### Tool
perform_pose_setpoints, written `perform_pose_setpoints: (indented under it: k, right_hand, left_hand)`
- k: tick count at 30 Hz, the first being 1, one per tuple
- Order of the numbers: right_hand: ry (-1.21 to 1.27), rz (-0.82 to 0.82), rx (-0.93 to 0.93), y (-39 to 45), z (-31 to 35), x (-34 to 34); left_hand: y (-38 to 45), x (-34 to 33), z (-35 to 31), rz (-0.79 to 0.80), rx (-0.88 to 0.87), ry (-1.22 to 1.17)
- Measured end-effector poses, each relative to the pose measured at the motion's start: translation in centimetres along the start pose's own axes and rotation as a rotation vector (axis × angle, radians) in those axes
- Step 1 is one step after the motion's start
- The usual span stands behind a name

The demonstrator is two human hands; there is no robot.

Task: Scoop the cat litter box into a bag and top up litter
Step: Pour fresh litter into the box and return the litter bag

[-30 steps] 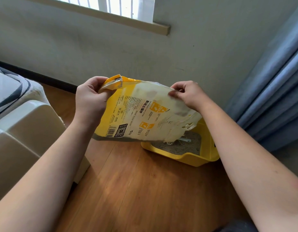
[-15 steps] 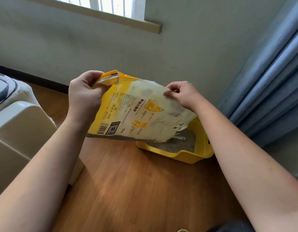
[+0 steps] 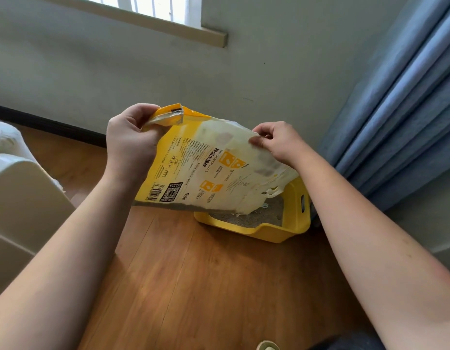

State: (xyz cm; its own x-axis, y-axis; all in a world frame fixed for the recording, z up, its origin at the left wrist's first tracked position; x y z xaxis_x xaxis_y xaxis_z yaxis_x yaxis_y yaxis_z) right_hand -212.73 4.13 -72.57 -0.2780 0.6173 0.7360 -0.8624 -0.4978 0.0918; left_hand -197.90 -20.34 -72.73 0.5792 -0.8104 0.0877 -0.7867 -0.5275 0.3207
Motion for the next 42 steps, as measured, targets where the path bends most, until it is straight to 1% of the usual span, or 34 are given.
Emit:
perform_pose_setpoints:
  k: [4, 18, 24, 32, 39, 42]
  right_hand:
    - [-0.029, -0.016, -0.013, -0.2, -0.4, 0.8]
    - [-0.178, -0.187, -0.014, 0.3, -0.9, 3.4]
    - [-0.183, -0.217, -0.023, 0.9, -2.0, 3.6]
    - [-0.130, -0.208, -0.013, 2.9, -2.9, 2.5]
    - [-0.082, -0.160, 0.004, 5.0, -2.5, -0.5]
    - [-0.063, -0.136, 0.026, 5.6, -1.8, -1.7]
  left_hand:
    - [0.0, -1.0, 0.1, 0.001, 0.000, -0.023]
    - [0.3, -3.9, 0.9, 0.018, 0.037, -0.067]
    - [0.5, -5.3, 1.2, 0.001, 0.044, -0.083]
    - [1.1, -5.6, 1.7, -0.033, 0.042, -0.070]
    - [1.7, -3.5, 2.2, -0.069, 0.020, -0.012]
    - [1.9, -2.3, 2.3, -0.107, 0.020, 0.013]
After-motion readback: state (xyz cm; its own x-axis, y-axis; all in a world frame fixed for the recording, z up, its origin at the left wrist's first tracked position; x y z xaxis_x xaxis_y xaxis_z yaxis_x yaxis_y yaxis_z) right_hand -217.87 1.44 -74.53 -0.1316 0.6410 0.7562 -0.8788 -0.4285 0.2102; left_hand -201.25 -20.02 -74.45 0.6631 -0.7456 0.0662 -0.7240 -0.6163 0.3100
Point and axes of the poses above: each hand's wrist, its own y-axis towards the middle knuckle, its own x-axis out of the back of the hand, z = x × y, the point moved 1 cm from there along y, towards the middle knuckle, and after that the axes turned 4 degrees about x, right-handed, at the moved point
